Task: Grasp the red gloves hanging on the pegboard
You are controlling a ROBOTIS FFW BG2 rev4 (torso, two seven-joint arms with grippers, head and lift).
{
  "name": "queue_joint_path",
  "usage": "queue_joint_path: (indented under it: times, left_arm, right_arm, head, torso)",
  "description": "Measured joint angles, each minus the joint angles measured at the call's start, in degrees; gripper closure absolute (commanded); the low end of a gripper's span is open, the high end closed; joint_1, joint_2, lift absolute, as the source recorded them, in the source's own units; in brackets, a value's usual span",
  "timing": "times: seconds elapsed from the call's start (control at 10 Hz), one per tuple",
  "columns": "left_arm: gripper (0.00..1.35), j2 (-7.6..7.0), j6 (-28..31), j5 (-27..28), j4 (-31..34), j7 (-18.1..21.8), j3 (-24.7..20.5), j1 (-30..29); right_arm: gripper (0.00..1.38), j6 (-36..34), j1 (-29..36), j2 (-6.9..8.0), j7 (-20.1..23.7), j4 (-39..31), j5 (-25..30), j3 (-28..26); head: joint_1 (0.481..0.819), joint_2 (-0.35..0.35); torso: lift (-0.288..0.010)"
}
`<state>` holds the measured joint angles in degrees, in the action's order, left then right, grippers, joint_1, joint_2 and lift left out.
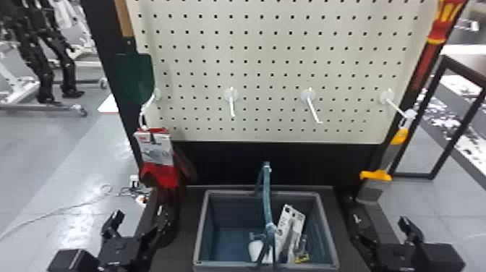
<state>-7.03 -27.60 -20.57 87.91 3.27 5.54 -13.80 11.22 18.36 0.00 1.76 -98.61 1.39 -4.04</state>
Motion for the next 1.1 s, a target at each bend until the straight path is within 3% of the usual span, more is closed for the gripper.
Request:
queue_joint_path:
  times: [0.6, 0.7, 0.9, 1.1]
  left_arm:
    - [0.18, -0.01, -0.3, -0.7, -0.4, 0.5, 0.0, 0.0]
    - [0.18, -0.04, 0.1, -1.5, -0.5, 2.1, -0.4, 0.1]
    - [0.18, -0.35, 1.9, -2.5, -0.6, 7.6, -3.2, 0.9]
    - [0.18, -0.38, 7.4, -4.1, -0.8, 18.6, -9.0, 2.9]
  right_arm:
    - [0.27, 1.4, 0.3, 0.00, -0.2, 0.4, 0.0, 0.0]
    - [0.27, 1.5, 0.3, 0.00, -0.2, 0.4, 0.0, 0.1]
    - [0.28, 1.6, 0.3, 0.00, -0.1, 0.5, 0.0, 0.1]
    - [0.28, 1.6, 0.3, 0.00, -0.1, 0.5, -0.1, 0.1]
  head:
    - [0.549, 0.000]
    - [0.549, 0.000]
    - [0.549, 0.000]
    - [0.549, 0.000]
  torso:
    - [-0.100]
    - [-0.100]
    - [-0.100]
    - [-0.100]
